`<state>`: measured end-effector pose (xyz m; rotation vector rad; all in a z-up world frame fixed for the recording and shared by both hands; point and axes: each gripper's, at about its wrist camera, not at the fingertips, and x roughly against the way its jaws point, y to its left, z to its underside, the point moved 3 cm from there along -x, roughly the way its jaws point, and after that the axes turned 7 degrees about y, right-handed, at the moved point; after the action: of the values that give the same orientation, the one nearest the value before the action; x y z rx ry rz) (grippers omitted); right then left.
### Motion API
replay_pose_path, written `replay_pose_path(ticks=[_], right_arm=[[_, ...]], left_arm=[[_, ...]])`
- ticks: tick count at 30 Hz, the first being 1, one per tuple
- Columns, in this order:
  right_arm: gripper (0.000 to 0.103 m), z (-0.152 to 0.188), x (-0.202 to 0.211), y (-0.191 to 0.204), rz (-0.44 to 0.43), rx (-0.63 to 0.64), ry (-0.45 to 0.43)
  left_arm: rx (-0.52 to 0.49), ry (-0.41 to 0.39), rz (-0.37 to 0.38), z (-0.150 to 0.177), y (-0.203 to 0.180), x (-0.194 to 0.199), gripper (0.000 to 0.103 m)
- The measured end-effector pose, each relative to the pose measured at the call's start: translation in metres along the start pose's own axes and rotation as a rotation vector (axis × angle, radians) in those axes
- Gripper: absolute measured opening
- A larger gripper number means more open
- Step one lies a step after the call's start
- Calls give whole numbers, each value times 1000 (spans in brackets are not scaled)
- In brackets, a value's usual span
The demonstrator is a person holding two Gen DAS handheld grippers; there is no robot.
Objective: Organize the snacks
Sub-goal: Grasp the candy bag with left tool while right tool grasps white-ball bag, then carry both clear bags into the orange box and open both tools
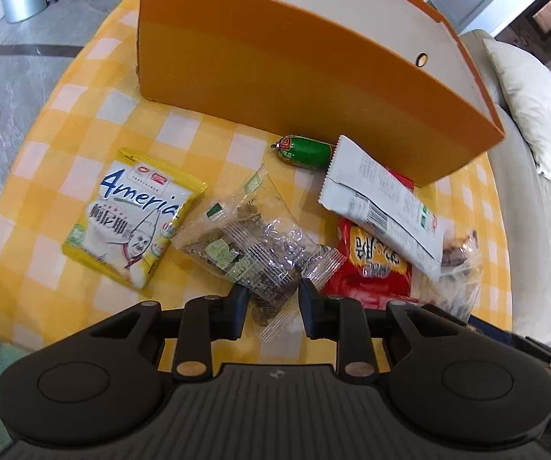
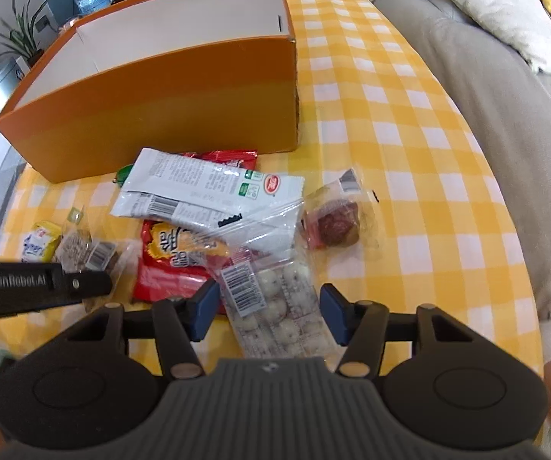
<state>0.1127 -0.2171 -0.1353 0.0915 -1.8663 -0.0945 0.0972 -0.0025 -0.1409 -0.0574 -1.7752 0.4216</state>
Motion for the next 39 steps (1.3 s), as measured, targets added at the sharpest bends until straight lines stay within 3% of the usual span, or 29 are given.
replay_pose_path(ticks=[9, 19, 30, 39], right_arm=[[55, 8, 29, 9, -26, 17, -48], [55, 5, 62, 8, -111, -17, -125], [55, -20, 103, 11, -153, -16, -249], [55, -66, 125, 17, -189, -30, -324]], left_arm=[[-53, -56, 21, 11, -5, 39, 31], [-135, -150, 26, 10, -19, 78, 31], [-215, -241, 47, -29, -45, 114, 31], [-278, -298, 40, -75, -68, 131, 31]])
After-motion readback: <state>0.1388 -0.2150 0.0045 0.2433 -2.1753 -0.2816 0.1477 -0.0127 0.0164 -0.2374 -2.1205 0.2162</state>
